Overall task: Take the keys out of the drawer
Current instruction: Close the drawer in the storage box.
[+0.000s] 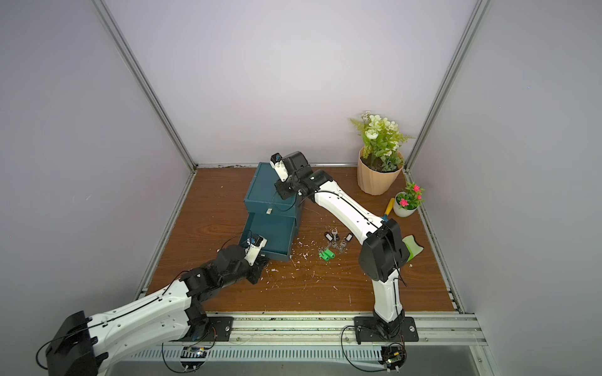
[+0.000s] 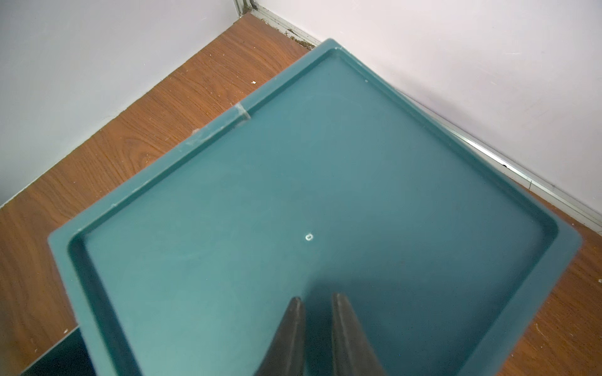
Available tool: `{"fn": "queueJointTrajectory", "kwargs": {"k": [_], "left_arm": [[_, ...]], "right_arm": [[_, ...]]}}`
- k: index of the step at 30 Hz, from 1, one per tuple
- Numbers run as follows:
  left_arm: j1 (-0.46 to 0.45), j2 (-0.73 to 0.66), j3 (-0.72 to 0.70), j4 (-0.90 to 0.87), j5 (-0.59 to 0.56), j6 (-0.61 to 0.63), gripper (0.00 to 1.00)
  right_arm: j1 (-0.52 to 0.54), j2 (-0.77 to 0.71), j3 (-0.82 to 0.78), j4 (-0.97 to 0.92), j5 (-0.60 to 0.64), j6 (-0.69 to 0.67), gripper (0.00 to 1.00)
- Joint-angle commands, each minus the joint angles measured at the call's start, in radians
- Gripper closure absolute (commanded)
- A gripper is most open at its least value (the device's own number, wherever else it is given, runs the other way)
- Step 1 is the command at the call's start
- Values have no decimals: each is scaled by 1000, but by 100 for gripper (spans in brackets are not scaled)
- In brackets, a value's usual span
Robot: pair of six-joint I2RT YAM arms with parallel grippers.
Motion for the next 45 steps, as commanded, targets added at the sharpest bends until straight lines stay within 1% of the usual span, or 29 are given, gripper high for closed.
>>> {"fn": "queueJointTrajectory", "kwargs": {"k": [1,7,11,16,21,25,28,30,32,37,40,43,45], "left_arm": [[21,48,47,154,-120,50,100],[94,190,76,336,-139,23,100],[97,270,99,462,-168,9,100],[99,374,120,630,-246,-56,100],[102,450,121,782,-272,-134,100],[102,490,139,837,-283,-150,100],[104,498,134,863,-313,-179,100],[107,496,126,868,-334,-221,100],[115,490,121,881,-320,-256,100],[115,498,144,908,-296,-284,100],[115,495,134,922,-305,-311,100],[115,432,92,935,-302,-321,100],[114,350,58,898,-298,-332,100]], "right_arm": [[-9,-34,-19,35,-25,21,79],[-24,-29,-28,44,-53,32,79],[-37,-26,-30,44,-61,30,79],[-51,-20,-36,18,-74,8,80],[-70,-32,-58,7,-98,-9,81],[-76,-37,-68,-10,-105,-40,83],[-82,-41,-79,-11,-112,-42,84],[-88,-44,-85,-5,-124,-33,84],[-90,-46,-85,-4,-133,-28,84],[-93,-53,-100,-2,-153,-23,84],[-95,-60,-108,4,-165,-17,84],[-98,-63,-98,3,-172,-14,85],[-98,-66,-93,8,-176,-8,85]]}}
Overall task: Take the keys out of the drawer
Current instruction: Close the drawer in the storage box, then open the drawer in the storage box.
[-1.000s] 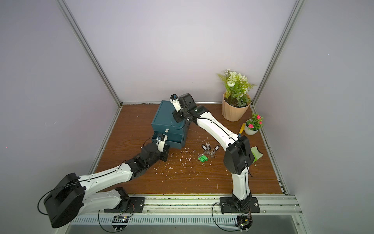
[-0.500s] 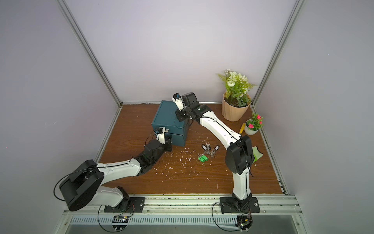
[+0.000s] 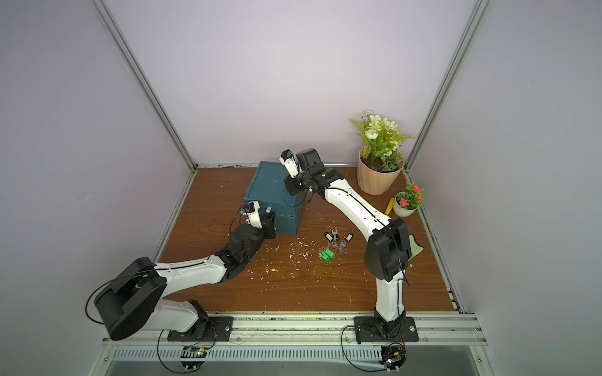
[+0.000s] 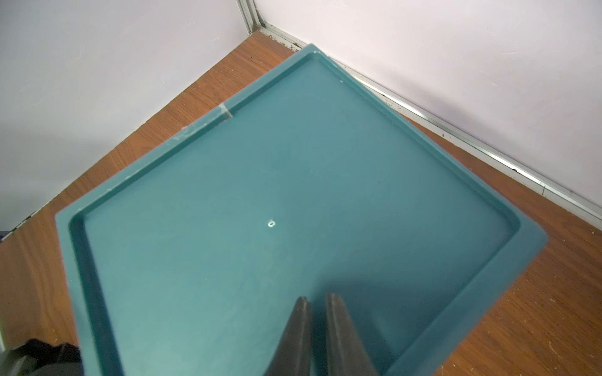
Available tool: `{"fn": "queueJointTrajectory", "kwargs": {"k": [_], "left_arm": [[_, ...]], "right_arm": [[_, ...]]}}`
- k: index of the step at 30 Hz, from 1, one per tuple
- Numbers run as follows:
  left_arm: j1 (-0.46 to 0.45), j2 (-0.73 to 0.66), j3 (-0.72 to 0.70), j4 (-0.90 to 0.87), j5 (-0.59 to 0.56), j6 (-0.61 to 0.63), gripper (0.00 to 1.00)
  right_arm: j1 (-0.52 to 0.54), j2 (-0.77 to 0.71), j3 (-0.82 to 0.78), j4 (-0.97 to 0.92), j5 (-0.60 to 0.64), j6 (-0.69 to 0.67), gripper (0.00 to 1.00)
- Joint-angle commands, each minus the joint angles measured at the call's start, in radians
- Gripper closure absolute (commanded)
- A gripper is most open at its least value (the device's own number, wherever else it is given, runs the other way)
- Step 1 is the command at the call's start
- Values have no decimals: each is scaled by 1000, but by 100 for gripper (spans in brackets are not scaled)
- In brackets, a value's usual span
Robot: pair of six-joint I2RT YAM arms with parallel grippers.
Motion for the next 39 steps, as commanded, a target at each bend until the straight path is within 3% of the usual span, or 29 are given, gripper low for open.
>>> {"fn": "queueJointTrajectory", "kwargs": {"k": [1,6,8,13,18,25,31,39], "left_arm": [[12,-135,-38,0,-17,-49,100],[14,-327,-93,-245,-56,-240,98],[14,-365,-135,-269,-67,-332,90],[18,-332,-230,-190,-76,-543,75],[18,-211,-268,28,-52,-636,59],[28,8,-281,270,-4,-746,65],[34,110,-270,319,1,-819,67],[50,276,-248,500,142,-871,66]], "right_arm": [[-6,-34,-8,-64,-31,17,85],[-6,-36,10,-55,-74,32,89],[-7,-39,9,-53,-84,28,89],[-6,-53,2,-54,-89,27,88],[-6,-75,-17,-51,-84,21,88],[-6,-97,-46,-51,-102,13,88],[-6,-117,-59,-42,-121,14,88],[-7,-123,-50,-42,-132,13,88]]}}
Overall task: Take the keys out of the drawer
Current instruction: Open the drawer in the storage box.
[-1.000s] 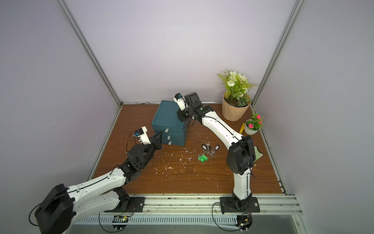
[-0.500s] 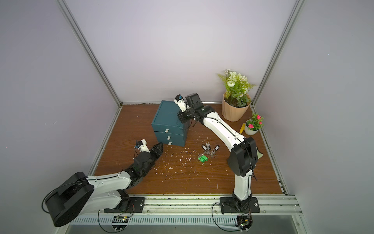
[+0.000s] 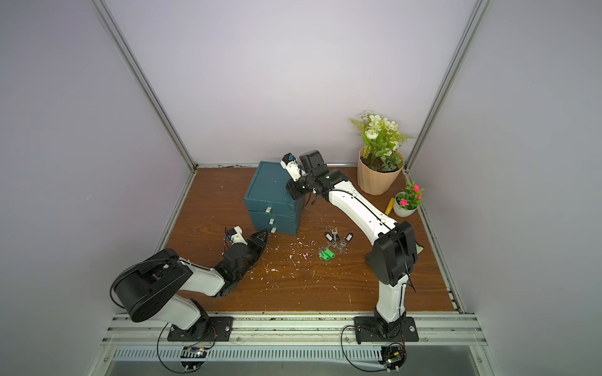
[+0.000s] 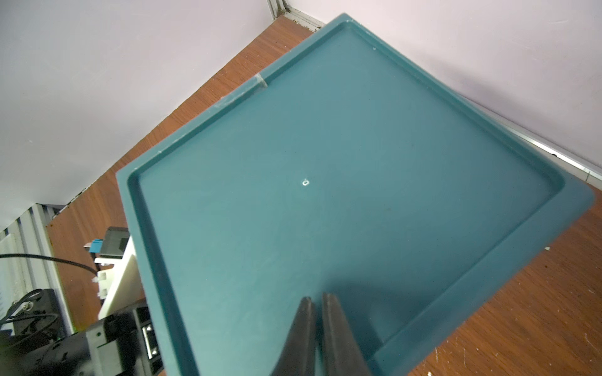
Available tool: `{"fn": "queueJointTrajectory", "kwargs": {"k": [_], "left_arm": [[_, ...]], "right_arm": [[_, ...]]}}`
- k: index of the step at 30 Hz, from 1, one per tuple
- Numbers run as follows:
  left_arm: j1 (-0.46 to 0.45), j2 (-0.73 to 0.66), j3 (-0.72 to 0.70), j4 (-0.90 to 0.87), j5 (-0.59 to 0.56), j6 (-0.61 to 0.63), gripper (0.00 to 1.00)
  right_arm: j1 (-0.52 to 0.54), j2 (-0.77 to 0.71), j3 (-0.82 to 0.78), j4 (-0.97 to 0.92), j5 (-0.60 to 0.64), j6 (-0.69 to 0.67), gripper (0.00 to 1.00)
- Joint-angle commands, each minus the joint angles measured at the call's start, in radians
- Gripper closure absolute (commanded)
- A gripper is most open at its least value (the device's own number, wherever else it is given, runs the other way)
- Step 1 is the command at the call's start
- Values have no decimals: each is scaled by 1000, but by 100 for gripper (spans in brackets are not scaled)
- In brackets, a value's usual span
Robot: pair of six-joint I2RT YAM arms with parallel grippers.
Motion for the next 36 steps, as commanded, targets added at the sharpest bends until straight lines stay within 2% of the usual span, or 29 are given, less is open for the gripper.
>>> {"fn": "queueJointTrajectory", "kwargs": {"k": [1,7,17,28,33,36], "left_arm": [[15,72,13,153,87,-47,66],[15,207,3,344,108,-107,68],[16,360,28,455,76,-217,68],[42,377,79,361,85,-243,66],[62,386,97,310,84,-250,69],[75,384,104,286,86,-242,76]], "right_arm": [[-3,-66,8,-7,-30,-6,88],[-3,-90,-10,-12,-25,-25,88],[-4,-131,-55,-15,-1,-61,89],[-6,-136,-62,-11,-4,-72,89],[-8,-134,-59,-8,-7,-74,89],[-10,-131,-55,-9,-7,-74,89]]}}
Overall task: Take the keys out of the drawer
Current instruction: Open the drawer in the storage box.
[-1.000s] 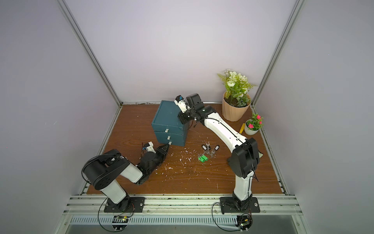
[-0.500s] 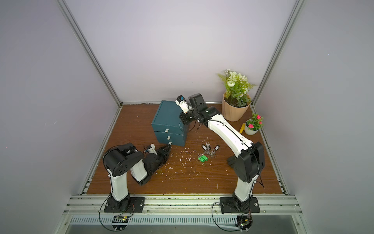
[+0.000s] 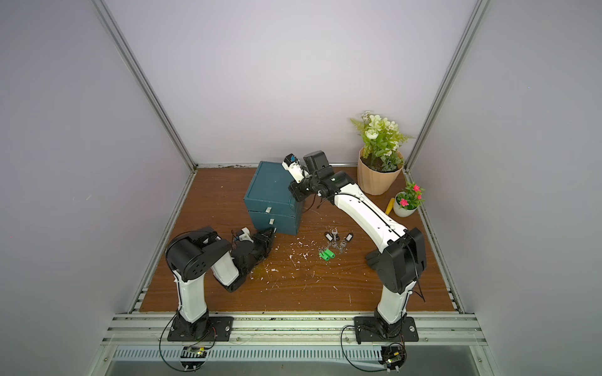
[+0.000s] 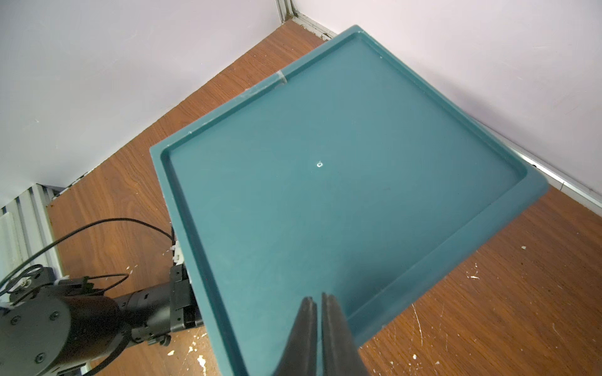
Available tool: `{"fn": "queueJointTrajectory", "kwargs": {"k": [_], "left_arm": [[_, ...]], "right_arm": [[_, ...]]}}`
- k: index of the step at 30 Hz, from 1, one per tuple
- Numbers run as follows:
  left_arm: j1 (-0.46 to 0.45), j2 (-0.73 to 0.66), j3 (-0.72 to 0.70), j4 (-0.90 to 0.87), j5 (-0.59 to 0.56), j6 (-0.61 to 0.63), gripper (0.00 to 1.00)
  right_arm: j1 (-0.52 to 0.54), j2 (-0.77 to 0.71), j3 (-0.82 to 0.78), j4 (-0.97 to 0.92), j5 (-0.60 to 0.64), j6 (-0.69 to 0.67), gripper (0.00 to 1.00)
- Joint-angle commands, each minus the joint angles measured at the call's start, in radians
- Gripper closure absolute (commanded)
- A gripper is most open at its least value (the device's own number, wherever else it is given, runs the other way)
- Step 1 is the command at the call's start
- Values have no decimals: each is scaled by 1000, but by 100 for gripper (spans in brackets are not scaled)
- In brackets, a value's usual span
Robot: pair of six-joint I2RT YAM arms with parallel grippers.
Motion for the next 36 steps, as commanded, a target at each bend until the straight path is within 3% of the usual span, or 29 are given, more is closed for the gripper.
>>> {"fn": "queueJointTrajectory", "kwargs": {"k": [1,6,20,26,30,36], "left_arm": [[24,9,15,-44,8,11,81],[31,-20,-5,-60,19,21,99],[29,-224,-236,-188,206,-59,100],[17,-358,-315,-302,230,-84,100],[14,-530,-354,-497,241,-90,100],[14,-899,-276,-1086,185,-32,100]], "right_arm": [[-7,-44,4,5,-10,-11,89],[-13,-35,9,8,-18,-1,89],[-15,109,148,-12,5,41,90],[-13,156,200,-25,23,43,92],[-11,172,213,-25,23,44,93],[-9,191,228,-24,18,46,93]]}}
